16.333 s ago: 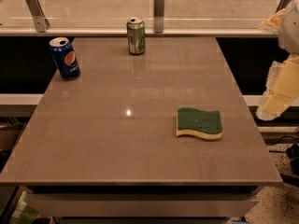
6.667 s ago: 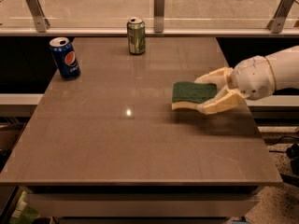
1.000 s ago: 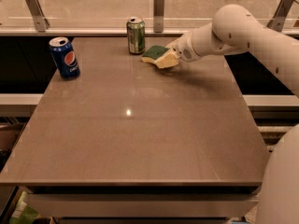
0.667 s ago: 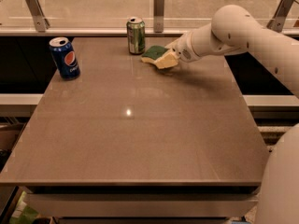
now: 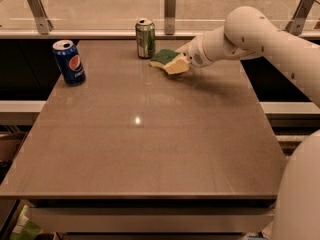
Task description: Move sponge near green can
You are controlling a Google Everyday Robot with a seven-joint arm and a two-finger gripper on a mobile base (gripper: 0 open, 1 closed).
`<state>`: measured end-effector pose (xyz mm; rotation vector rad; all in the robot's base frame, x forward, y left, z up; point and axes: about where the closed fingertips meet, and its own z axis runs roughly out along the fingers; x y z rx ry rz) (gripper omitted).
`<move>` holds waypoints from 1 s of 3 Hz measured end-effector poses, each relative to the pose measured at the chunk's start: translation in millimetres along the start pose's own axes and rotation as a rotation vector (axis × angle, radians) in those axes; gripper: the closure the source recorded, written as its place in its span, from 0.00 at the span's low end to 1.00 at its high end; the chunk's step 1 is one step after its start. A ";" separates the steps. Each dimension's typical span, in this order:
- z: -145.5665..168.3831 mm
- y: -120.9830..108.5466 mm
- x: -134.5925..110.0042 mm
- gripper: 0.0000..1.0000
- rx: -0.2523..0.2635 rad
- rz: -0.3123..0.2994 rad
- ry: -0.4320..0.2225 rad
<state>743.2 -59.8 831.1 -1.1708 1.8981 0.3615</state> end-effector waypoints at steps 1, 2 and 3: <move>2.4 1.6 -0.1 0.13 -0.004 0.000 0.000; 4.6 3.1 -0.3 0.00 -0.008 -0.001 0.001; 4.7 3.1 -0.3 0.00 -0.008 -0.001 0.001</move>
Offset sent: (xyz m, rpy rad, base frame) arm 0.0000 0.0020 -0.0013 0.0003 0.0020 0.0029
